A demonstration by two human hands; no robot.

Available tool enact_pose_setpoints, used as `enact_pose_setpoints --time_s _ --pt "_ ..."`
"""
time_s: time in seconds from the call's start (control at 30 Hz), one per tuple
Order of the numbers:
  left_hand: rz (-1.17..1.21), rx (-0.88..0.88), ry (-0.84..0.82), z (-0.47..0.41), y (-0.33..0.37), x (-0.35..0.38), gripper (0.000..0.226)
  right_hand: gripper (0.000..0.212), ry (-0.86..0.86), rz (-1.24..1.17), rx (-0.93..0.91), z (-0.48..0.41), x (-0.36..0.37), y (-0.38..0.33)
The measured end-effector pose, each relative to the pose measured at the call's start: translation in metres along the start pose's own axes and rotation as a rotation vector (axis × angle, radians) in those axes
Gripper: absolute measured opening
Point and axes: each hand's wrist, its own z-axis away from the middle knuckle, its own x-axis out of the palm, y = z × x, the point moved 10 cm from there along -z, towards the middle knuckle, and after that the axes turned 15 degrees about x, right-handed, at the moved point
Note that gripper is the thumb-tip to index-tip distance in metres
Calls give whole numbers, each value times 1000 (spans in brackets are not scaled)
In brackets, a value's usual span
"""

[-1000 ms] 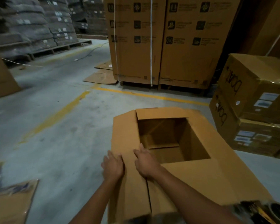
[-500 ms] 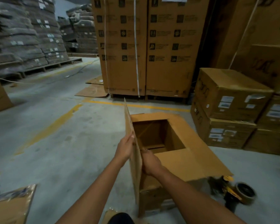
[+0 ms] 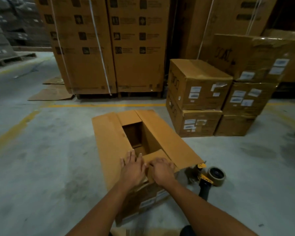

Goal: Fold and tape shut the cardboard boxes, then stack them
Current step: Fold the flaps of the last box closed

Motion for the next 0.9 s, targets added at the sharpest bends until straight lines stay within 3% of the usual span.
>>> enact_pose_setpoints --time_s 0.13,0.23,0.43,0.53,0.63,0.7,0.77,0.9 --pt "-32 12 -42 -24 20 14 60 31 159 -146 223 -16 -19 51" --pt "-21 -55 24 -33 19 16 53 45 186 -267 445 -22 -27 92" --pt "-11 -107 151 -25 11 7 47 83 12 -846 848 -18 -19 131" --pt "-1 -120 193 -17 11 3 46 95 41 -1250 921 -4 -25 128" --pt "22 -139 209 -6 9 2 45 88 142 -1410 917 11 -37 130" --pt "68 -135 225 -1 8 2 45 55 187 -1405 837 21 -52 125" --pt "158 -157 251 4 3 2 47 26 200 -1254 673 22 -65 115" --pt "357 -163 355 14 -3 -5 43 29 212 -685 289 30 -84 72"
